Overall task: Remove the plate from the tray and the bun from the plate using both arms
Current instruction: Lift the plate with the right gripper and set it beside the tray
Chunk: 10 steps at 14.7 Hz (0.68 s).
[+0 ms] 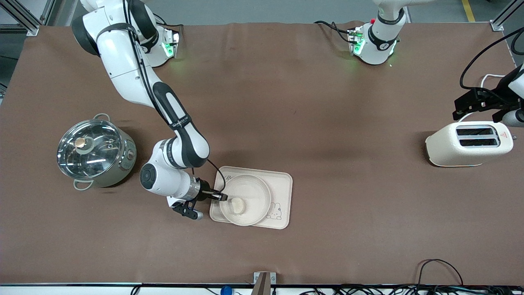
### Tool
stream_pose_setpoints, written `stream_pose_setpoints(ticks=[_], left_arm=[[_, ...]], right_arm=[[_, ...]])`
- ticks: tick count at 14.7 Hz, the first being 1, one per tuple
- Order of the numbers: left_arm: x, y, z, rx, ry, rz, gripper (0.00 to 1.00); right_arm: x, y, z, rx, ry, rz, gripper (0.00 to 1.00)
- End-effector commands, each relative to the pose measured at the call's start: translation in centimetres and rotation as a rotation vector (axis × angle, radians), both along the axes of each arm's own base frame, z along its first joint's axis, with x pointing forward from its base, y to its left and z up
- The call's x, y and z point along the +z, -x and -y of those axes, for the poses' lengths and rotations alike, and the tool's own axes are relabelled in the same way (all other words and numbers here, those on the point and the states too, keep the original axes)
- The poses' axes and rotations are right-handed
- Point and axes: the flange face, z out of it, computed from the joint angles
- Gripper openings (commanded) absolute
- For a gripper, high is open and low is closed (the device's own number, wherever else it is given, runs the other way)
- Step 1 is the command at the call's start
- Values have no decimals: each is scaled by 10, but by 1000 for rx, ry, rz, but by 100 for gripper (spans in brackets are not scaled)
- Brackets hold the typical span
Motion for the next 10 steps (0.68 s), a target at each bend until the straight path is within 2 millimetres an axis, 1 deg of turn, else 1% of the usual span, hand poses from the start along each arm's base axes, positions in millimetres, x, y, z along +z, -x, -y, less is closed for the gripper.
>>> stream_pose_setpoints(ticks=[1,2,3,4,5,9,10], left_arm=[[4,2,1,2,-17,1,100],[4,2,1,2,-17,1,100],[4,2,1,2,-17,1,100],[4,2,1,2,-17,1,100],[4,1,0,4,-19,1,100],[4,1,0,4,-19,1,100],[4,2,0,3,-18,1,100]], right_arm=[[5,-3,-3,30,-5,23,1],[7,-3,-3,77,-1,46,0],[9,-1,2,124,0,57,0],[-3,12,11,176,10,43,0],[13,21,15,221,10,62,0],[41,65,25,288,12,50,0],[49,75,22,297,8,47,0]])
